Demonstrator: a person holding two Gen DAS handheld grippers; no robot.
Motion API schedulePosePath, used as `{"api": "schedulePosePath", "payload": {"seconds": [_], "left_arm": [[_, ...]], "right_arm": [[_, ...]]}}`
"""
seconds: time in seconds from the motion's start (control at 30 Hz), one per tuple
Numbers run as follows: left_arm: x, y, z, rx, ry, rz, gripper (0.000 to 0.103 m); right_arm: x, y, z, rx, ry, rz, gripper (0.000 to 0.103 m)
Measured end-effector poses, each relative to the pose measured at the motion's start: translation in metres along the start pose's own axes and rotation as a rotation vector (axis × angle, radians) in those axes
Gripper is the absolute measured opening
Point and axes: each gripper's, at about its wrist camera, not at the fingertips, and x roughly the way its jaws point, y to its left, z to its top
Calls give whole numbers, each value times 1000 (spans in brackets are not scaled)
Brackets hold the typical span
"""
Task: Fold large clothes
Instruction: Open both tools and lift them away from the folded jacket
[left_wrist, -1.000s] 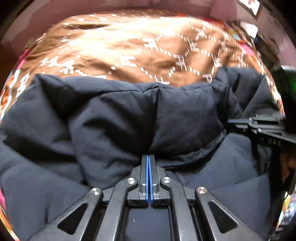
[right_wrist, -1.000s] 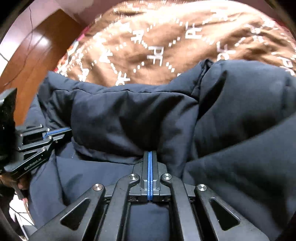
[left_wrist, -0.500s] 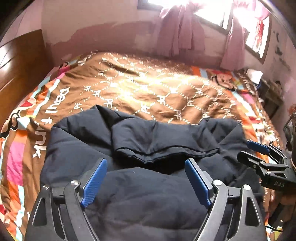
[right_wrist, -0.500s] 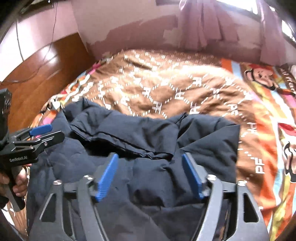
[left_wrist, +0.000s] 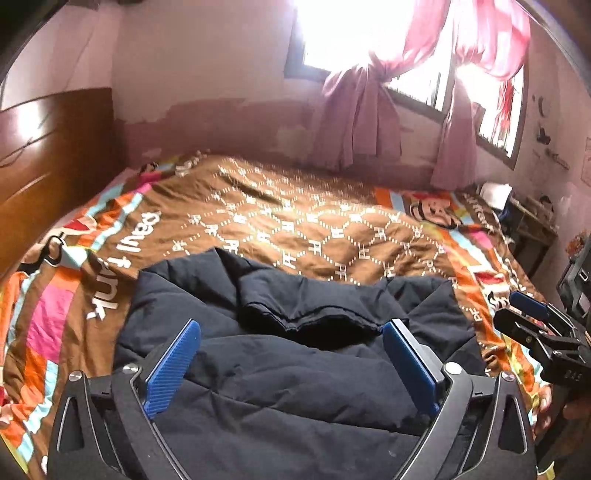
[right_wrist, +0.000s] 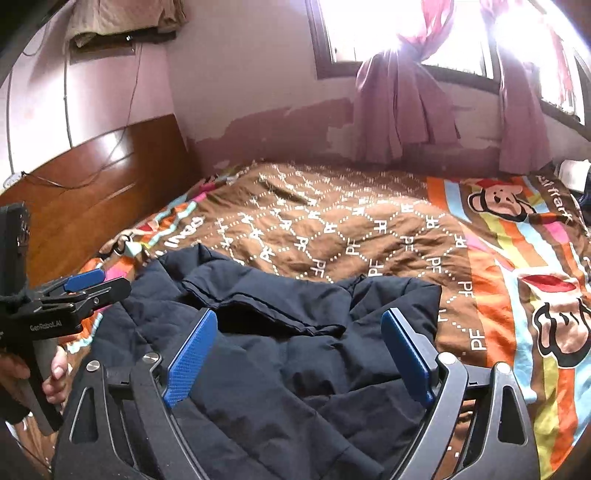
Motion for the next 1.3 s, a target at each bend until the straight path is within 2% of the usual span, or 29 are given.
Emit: {"api": "schedulePosePath", "payload": {"seconds": [0.13, 0.23, 0.3, 0.53, 0.7, 0.83, 1.07, 1.3], "left_arm": [[-26, -2, -9, -2, -34, -10, 102], [-57, -4, -17, -12, -69, -23, 103], [-82, -7, -21, -7, -96, -25, 103], [-181, -18, -34, 16, -148, -44, 103], [-254, -24, -54, 60, -203, -25, 103], [-292, -25, -71, 85, -216, -11, 103], [-342, -23, -102, 86, -248, 10, 103], [-355, -21, -129, 82, -198, -15, 103]], "right_arm": [[-29, 10, -6, -12, -57, -12, 94], [-57, 16, -13, -10, -98, -21, 96], [-81, 23, -18, -13, -113, -28, 101], [-166, 60, -28, -60, -134, -12, 102], [-230, 90, -37, -76, -191, 9, 102], [-269, 109, -50, -90, -219, 26, 102], [-317, 129, -84, -133, -216, 39, 102], [-350, 128, -122, -122, -214, 47, 102]]}}
